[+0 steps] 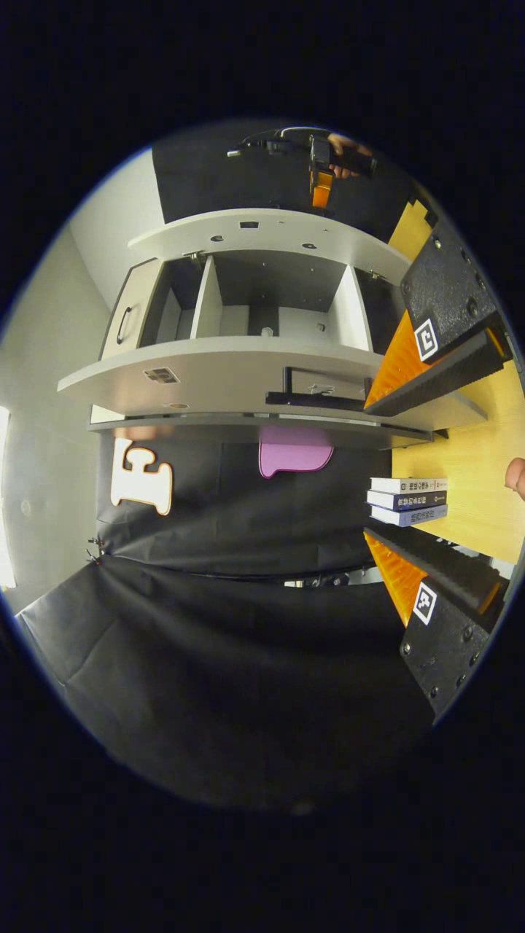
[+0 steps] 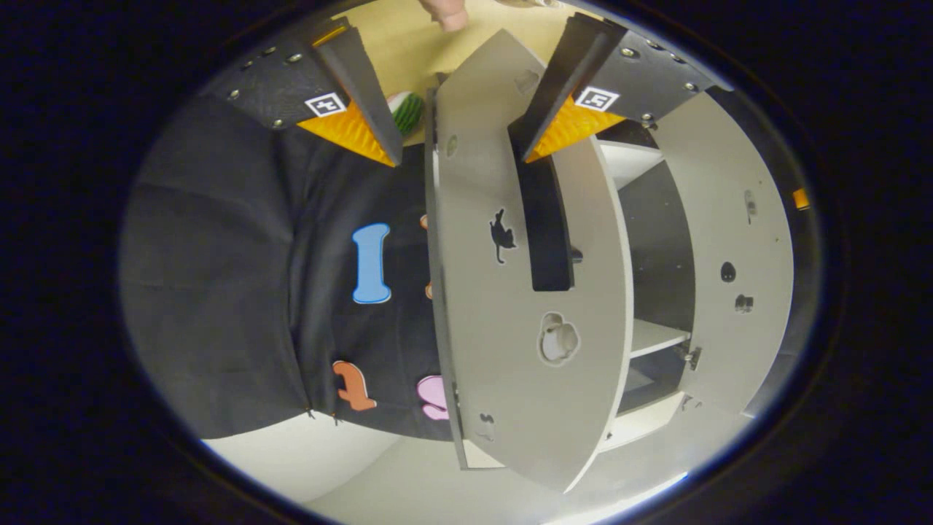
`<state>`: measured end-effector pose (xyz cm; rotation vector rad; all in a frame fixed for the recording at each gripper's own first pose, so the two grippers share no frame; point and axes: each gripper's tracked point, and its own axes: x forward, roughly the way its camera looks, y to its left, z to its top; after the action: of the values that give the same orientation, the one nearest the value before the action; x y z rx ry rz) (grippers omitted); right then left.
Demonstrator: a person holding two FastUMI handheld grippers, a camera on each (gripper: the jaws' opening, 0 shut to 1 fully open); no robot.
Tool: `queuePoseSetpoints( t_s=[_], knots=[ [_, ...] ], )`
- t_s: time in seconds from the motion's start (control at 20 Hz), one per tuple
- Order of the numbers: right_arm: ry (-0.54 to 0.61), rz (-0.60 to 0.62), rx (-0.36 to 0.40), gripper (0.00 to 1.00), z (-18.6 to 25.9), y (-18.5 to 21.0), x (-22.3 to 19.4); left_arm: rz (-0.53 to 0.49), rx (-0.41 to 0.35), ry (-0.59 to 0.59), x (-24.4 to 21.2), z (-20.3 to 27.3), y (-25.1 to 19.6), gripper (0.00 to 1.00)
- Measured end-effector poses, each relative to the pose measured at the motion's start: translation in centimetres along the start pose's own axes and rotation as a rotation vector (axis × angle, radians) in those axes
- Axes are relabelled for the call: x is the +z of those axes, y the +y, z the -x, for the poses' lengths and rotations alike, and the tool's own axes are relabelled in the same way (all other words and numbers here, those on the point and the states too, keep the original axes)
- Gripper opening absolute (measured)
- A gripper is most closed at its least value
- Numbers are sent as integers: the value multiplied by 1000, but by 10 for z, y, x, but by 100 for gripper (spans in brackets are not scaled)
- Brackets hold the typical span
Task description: Grasp the bottle in the cabinet with the left hand and place it on the coaster, then close the right door with the right hand and the left door with the left hand.
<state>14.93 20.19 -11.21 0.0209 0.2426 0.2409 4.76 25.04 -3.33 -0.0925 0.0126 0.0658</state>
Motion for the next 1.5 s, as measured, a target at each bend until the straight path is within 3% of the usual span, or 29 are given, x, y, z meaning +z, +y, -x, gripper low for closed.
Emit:
queuePoseSetpoints(
  t_s=[0.15,0.2,0.3,0.4,0.55,0.65,0.7,0.95,1.05,1.15,1.2,1.3,1.45,1.5],
  knots=[
    [-8,55,12,98,-1,16,-1,-4,8,16,-2,-9,6,94],
    [-9,62,26,94,1,23,-3,-5,9,19,-1,-15,8,94],
    [6,67,51,98,7,30,-10,1,2,18,1,-31,5,94],
    [22,70,56,94,21,29,-16,1,-2,21,-2,-32,5,94],
    [25,56,59,98,43,21,-16,-2,23,23,-1,-52,4,94],
    [21,42,51,98,69,12,-16,5,11,36,-4,-60,-3,89],
    [19,31,50,98,81,8,-16,12,-2,43,-3,-64,-10,95],
    [-8,-14,24,98,139,-17,-14,9,68,49,-1,-71,-11,91],
    [-17,-27,-11,98,152,-36,-15,14,81,62,-2,-68,-17,88],
    [-29,-61,-31,98,165,-51,-16,7,85,61,-1,-68,-20,93],
    [-43,-80,-40,98,169,-58,-13,14,87,66,-1,-69,-21,88],
    [-50,-103,-50,98,177,-68,-15,20,86,74,-2,-70,-28,93],
    [-49,-86,-82,99,190,-85,-22,10,60,79,-4,-67,-51,89],
    [-50,-87,-89,98,194,-90,-24,11,49,82,-5,-67,-60,93]
  ],
)
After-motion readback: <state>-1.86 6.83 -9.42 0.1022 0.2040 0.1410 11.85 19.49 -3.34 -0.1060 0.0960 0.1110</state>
